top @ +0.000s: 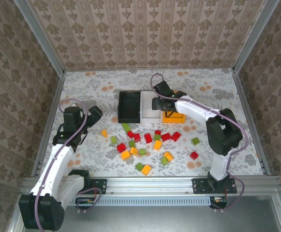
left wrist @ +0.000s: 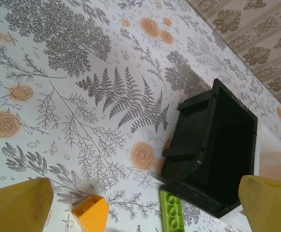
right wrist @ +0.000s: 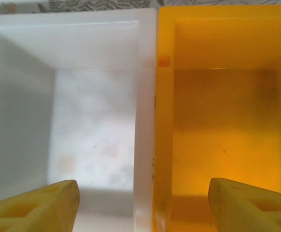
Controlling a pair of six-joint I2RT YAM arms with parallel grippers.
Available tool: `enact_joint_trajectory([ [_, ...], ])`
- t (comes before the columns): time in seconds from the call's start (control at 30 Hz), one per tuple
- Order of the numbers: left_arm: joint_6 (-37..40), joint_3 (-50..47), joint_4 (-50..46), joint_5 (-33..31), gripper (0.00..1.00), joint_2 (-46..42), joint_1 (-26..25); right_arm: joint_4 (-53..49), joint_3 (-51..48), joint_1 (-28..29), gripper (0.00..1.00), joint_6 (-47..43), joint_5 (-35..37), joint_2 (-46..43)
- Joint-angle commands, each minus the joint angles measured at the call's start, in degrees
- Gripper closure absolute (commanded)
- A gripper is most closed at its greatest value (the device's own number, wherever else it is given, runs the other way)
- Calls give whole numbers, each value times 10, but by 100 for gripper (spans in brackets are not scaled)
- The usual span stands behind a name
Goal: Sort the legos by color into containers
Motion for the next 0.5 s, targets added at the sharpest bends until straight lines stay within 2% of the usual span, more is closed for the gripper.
enact_joint_trajectory([
  [0.0,18,23,-18,19,0,-15,-10,-7,-51,23,27,0,-7,-68],
  [0.2,16,15,-27,34,0,-42,-22,-44,-173,77,28,-16,-42,-195],
  [0.23,16,12,-27,38,0,-46,-24,-76,-185,90,29,-20,-51,-210],
  [0.47,18,0,-33,43,0,-56,-28,-180,-245,211,37,-5,-113,-236],
])
